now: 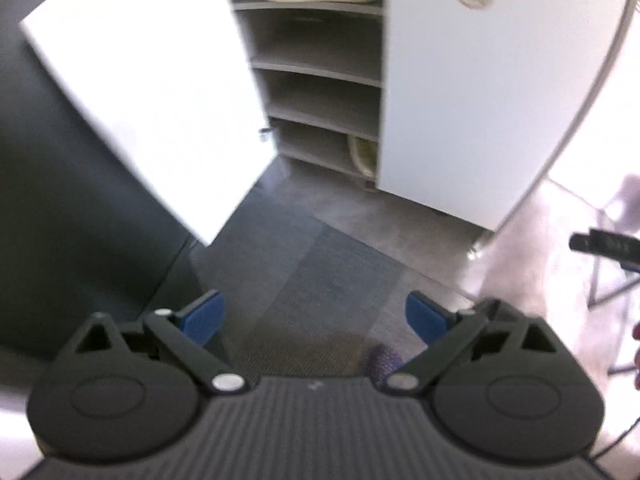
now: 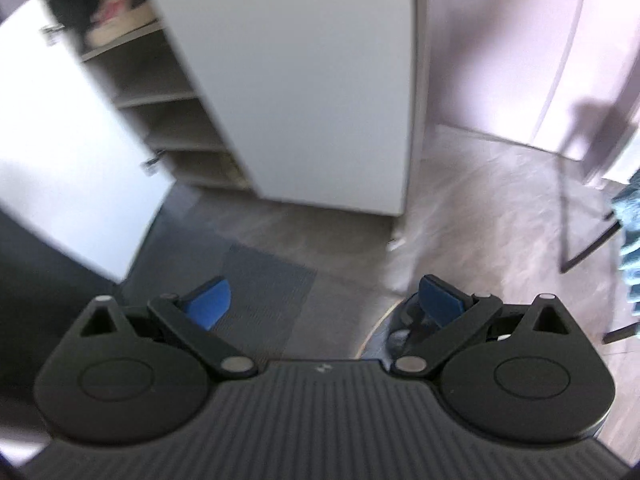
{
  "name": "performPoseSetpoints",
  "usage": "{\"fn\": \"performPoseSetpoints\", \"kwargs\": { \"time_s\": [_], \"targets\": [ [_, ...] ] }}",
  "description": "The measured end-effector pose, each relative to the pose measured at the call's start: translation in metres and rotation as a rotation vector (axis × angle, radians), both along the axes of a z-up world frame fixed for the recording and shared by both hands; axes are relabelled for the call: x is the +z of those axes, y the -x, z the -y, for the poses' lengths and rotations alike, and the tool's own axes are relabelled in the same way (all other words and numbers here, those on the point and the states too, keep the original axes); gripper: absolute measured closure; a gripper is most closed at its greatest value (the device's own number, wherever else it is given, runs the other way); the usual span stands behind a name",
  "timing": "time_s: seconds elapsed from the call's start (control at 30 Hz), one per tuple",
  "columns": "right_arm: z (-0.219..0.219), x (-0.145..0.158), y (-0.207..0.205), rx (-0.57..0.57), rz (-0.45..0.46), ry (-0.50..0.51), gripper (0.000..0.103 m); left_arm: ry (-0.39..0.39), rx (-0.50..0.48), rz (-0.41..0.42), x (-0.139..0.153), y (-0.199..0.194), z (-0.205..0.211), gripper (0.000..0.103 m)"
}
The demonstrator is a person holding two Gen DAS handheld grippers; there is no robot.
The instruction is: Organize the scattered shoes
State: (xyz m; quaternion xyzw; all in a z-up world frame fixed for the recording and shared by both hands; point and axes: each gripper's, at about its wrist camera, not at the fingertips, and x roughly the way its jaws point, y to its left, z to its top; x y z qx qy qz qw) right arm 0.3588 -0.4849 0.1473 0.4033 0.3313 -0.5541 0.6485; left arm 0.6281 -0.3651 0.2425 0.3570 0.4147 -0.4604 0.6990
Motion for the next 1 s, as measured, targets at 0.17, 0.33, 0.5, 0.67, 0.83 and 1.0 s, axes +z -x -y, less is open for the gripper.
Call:
{"fn": "performPoseSetpoints", "kwargs": {
  "time_s": [0.17,0.33,0.5,0.67,0.83,1.0],
  "targets": [
    [0.038,0.003,-0.003,-0.104,0.035,-0.051,0.000,0.025,-0.181,0.008,0.025,0.012,0.085,0.005],
    [0.047,0.017,0.009,-0.194,0.036,-0.042,0.000,0.051,-0.299,0.019,0.052,0.029,0.123,0.005],
    [0.027,0.021,0.034,-0.361,0.065,-0.044,0.000,0.059,-0.473,0.039,0.055,0.054,0.138,0.005],
    [-0.002,0.007,0.051,-0.555,0.086,-0.066,0.000,0.017,-0.633,0.019,0.047,0.080,0.139,0.005],
    [-0.029,-0.004,0.061,-0.725,0.079,-0.107,0.000,-0.016,-0.830,-0.017,0.032,0.107,0.151,0.005],
    [-0.045,-0.003,0.061,-0.901,0.058,-0.123,0.000,-0.005,-1.021,-0.065,0.033,0.120,0.163,0.005]
  ]
}}
